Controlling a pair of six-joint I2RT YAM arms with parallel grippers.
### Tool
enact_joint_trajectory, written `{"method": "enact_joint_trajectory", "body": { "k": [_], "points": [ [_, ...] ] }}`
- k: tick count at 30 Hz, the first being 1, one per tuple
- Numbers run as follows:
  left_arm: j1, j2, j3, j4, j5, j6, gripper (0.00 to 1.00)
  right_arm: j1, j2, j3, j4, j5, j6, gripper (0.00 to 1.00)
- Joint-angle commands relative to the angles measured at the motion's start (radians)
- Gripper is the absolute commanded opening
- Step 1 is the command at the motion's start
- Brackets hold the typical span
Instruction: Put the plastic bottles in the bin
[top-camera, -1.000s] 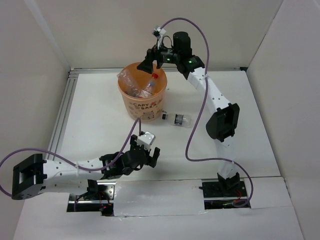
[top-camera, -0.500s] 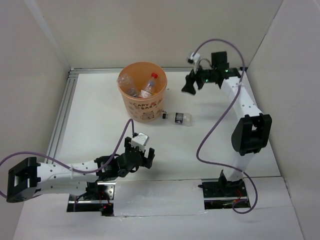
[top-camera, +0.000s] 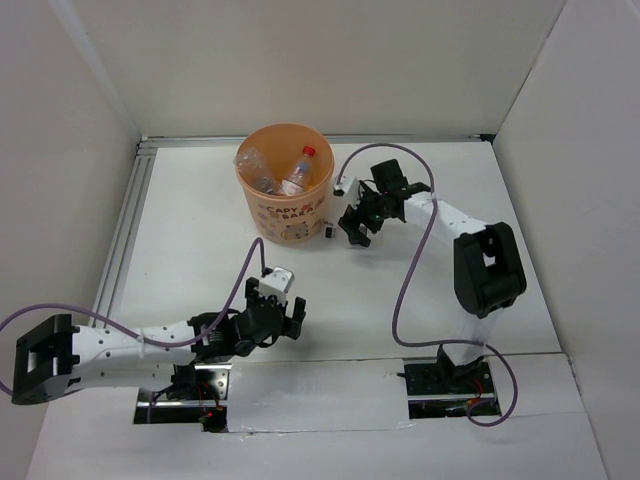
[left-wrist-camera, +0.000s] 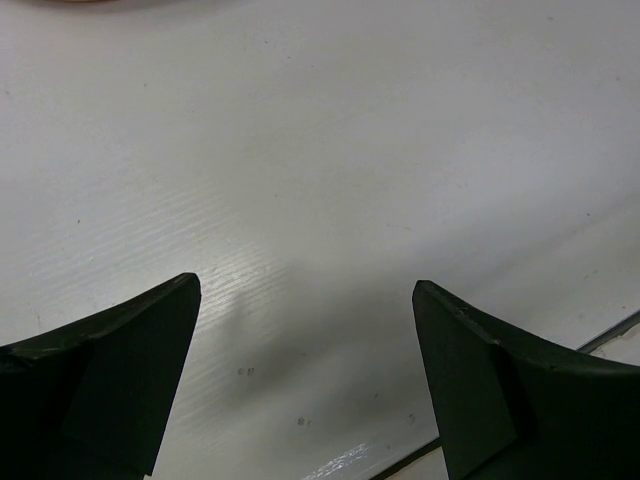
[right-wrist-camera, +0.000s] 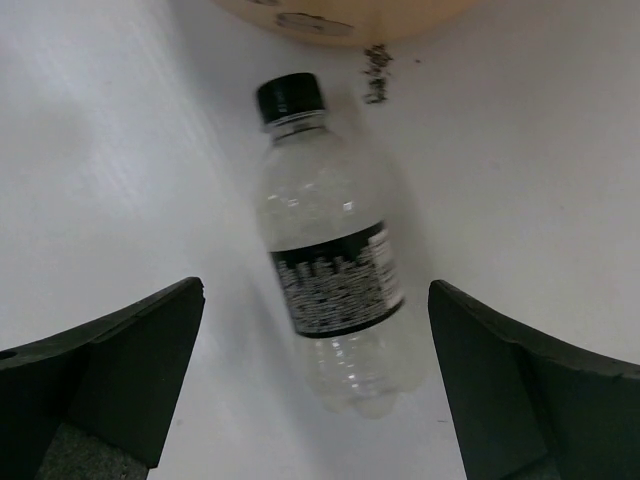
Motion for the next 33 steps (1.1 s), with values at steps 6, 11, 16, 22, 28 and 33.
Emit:
{"method": "enact_joint_trajectory", "body": {
  "k": [6,11,16,22,28,33],
  "points": [
    [-0.005,-0.047,0.021,-0.018,-0.038,-0.056,1.0,0.012,0.068,-0.055,0.153,0.144,-0.03,0.99],
    [-0.005,-0.038,0.031,-0.029,-0.038,-0.066,1.0,0.034,0.065,-0.119,0.136,0.13,-0.076,0.82],
    [-0.005,-0.038,0.04,-0.011,-0.027,-0.057,1.0,0.008,0.002,-0.118,0.047,0.063,-0.096,0.37],
    [-0.005,-0.061,0.04,0.008,-0.018,-0.047,1.0,-0.101,-0.237,0.019,-0.22,-0.232,-0.223,0.2],
    [-0.005,-0.084,0.018,0.043,-0.009,-0.029,1.0,-0.114,-0.38,0.193,-0.272,-0.392,-0.209,0.18],
    [-0.005,-0.093,0.009,0.054,-0.009,-0.02,1.0,-0.056,-0.309,0.355,-0.082,-0.443,0.032,0.24]
  ]
}}
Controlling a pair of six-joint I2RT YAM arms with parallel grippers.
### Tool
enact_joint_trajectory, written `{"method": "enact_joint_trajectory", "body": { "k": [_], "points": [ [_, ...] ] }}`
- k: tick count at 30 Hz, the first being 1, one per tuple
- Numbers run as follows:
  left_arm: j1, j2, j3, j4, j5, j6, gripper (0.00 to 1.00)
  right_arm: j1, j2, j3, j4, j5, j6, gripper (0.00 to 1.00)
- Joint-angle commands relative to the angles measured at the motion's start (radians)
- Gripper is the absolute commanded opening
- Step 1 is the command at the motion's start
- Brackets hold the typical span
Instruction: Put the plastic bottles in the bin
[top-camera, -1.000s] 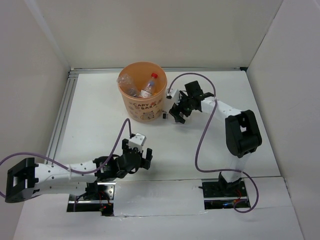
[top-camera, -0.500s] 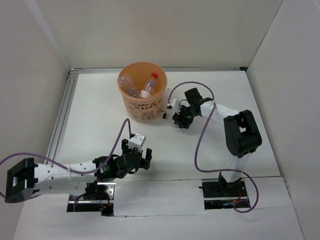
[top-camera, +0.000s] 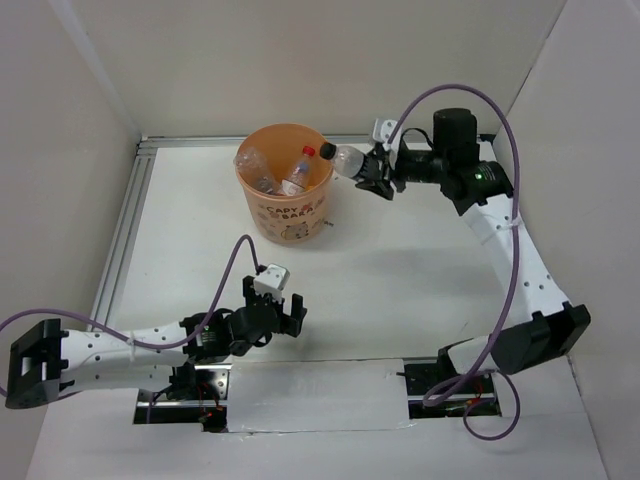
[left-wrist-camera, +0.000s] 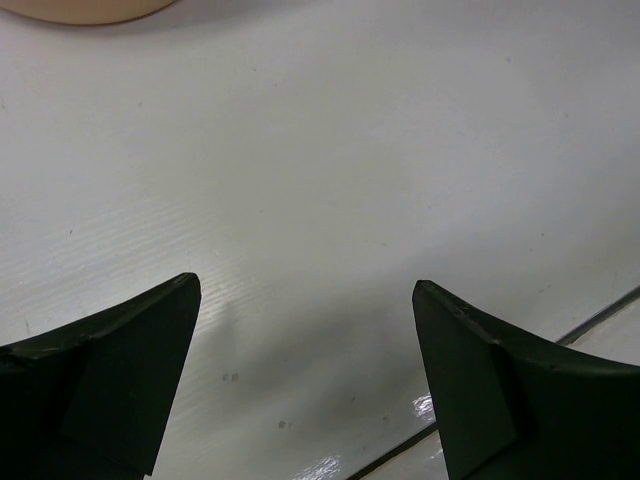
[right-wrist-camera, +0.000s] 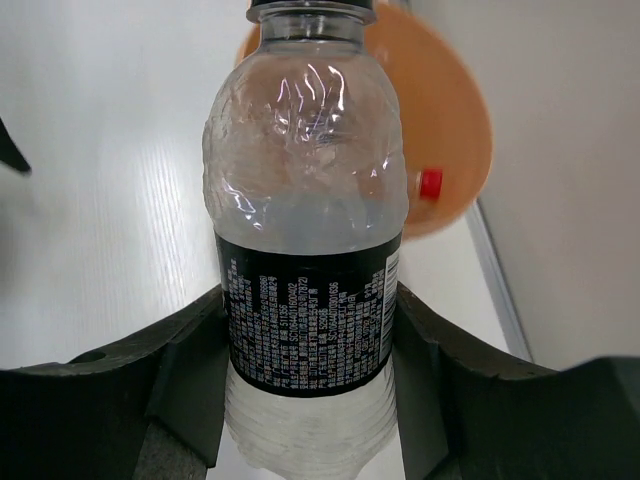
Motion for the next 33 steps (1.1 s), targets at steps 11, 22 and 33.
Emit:
{"method": "enact_joint_trajectory", "body": {
  "k": [11,22,33],
  "points": [
    [-0.004,-0.044,0.007,0.063,-0.027,-0.003,1.0,0.188,0.537,0.523,0.247,0.029,0.432,0.74],
    [-0.004,-0.023,0.079,0.075,-0.041,0.03,1.0,-0.005,0.389,0.445,0.302,0.211,0.681,1.0],
    [-0.004,0.055,0.166,0.145,-0.041,0.148,1.0,-0.186,-0.076,-0.242,0.271,0.987,0.782,1.0]
  ]
}}
